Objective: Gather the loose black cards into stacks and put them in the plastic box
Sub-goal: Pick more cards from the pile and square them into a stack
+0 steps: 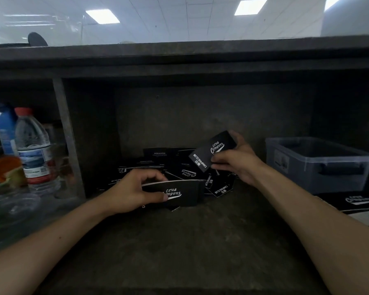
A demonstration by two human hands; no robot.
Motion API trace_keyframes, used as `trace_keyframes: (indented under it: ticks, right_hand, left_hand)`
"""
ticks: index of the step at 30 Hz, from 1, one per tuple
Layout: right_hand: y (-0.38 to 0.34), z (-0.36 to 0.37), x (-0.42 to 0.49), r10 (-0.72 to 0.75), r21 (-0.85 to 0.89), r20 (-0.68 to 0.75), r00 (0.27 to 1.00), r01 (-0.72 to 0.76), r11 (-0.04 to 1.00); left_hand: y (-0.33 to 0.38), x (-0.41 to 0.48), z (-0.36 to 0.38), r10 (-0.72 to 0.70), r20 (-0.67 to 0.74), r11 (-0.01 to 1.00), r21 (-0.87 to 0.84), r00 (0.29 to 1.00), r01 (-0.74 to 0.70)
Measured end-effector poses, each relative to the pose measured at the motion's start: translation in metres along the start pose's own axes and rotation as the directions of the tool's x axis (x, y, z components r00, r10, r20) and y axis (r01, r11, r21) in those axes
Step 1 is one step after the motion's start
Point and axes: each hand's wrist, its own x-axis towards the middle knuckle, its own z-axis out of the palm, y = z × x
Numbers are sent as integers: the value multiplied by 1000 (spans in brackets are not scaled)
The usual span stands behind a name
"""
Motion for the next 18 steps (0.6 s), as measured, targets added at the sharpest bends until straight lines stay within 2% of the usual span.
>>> trace_keyframes:
  ticks: [7,12,15,18]
  right_hand:
    - [-2,5,-5,123,18,89,988,-125,992]
    - [0,9,-8,249,119,253,935,-286,951]
    - [3,7,-9,292,-128,282,914,-265,956]
    - [9,6,-5,154,-452,152,976,-70,889]
  left_hand:
    - [-4,1,0,16,-61,997,81,998,-11]
    - [-6,2,0,-18,-75,1000,-24,997,17]
    - [-7,3,0,-54,-67,990,-132,996,45]
    - [-4,1,0,-66,-52,992,-115,996,59]
